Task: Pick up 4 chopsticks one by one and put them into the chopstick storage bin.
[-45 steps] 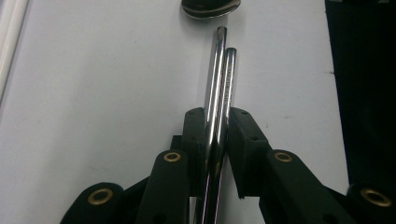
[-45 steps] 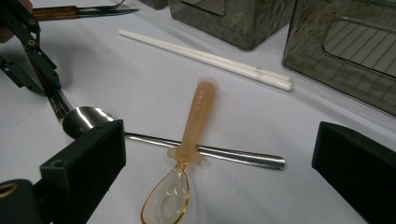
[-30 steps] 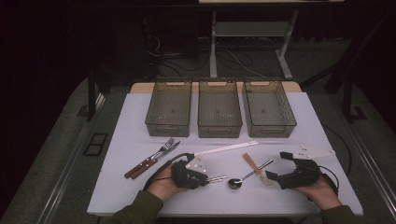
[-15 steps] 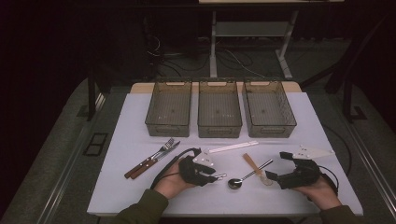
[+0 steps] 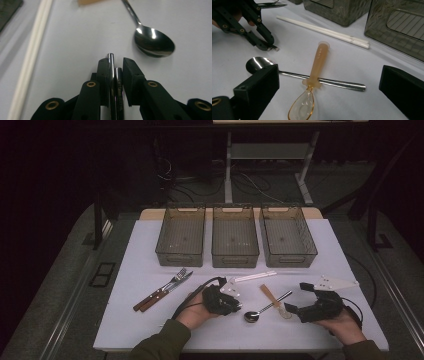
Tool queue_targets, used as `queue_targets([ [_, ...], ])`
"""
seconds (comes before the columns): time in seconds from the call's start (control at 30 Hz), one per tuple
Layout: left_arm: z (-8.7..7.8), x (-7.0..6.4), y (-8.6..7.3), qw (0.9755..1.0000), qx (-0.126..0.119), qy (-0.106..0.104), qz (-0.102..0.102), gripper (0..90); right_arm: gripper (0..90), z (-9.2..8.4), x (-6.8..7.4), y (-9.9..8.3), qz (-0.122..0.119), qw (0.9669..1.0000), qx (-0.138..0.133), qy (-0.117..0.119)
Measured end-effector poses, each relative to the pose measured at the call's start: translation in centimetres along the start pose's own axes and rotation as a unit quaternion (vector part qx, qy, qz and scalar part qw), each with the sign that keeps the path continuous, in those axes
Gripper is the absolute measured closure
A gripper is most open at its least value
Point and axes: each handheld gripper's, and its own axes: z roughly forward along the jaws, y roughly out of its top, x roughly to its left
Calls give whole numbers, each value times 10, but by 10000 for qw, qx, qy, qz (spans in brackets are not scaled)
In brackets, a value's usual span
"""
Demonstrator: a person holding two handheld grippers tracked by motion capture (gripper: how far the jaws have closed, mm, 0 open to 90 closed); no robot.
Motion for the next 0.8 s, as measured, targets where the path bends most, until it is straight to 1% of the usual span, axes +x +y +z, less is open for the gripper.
queue_targets([
  [0.1,0,9,0,9998,-3,114,-145,751,29,0,0,0,5,10000,3,-7],
  [0.13,1,12,0,9996,-34,150,-225,751,28,0,0,0,2,10000,4,-4],
  [0.2,1,17,1,9993,-31,219,-302,751,28,0,0,0,0,10000,8,0],
  [0.27,2,19,0,9988,-96,232,-410,750,28,0,0,0,7,10000,4,3],
  [0.33,0,19,-1,9985,-135,272,-461,735,28,0,0,0,15,10000,-4,3],
  [0.37,-3,19,-1,9982,-207,211,-523,703,28,0,0,0,10,10000,-6,7],
  [0.4,-7,20,-2,9977,-297,155,-597,688,28,0,0,0,7,10000,-7,6],
  [0.43,-13,19,-3,9966,-415,187,-687,665,28,-1,0,0,9,10000,-12,12],
  [0.53,-31,17,-9,9932,-694,219,-912,658,28,-1,0,0,5,10000,-23,22],
  [0.57,-36,15,-13,9920,-738,213,-1002,656,28,-1,0,0,4,10000,-20,22],
  [0.63,-47,12,-22,9916,-722,283,-1032,656,28,-1,0,0,1,10000,-22,26],
  [0.7,-56,9,-33,9905,-740,311,-1113,663,28,-1,1,0,-6,10000,-26,35],
  [0.73,-61,7,-38,9900,-760,371,-1133,675,28,-1,1,0,-9,10000,-22,36],
  [0.77,-65,6,-43,9894,-775,389,-1161,695,28,-1,1,0,-11,10000,-21,38],
  [0.8,-68,4,-48,9897,-765,398,-1140,715,29,-1,1,0,-11,10000,-22,38],
])
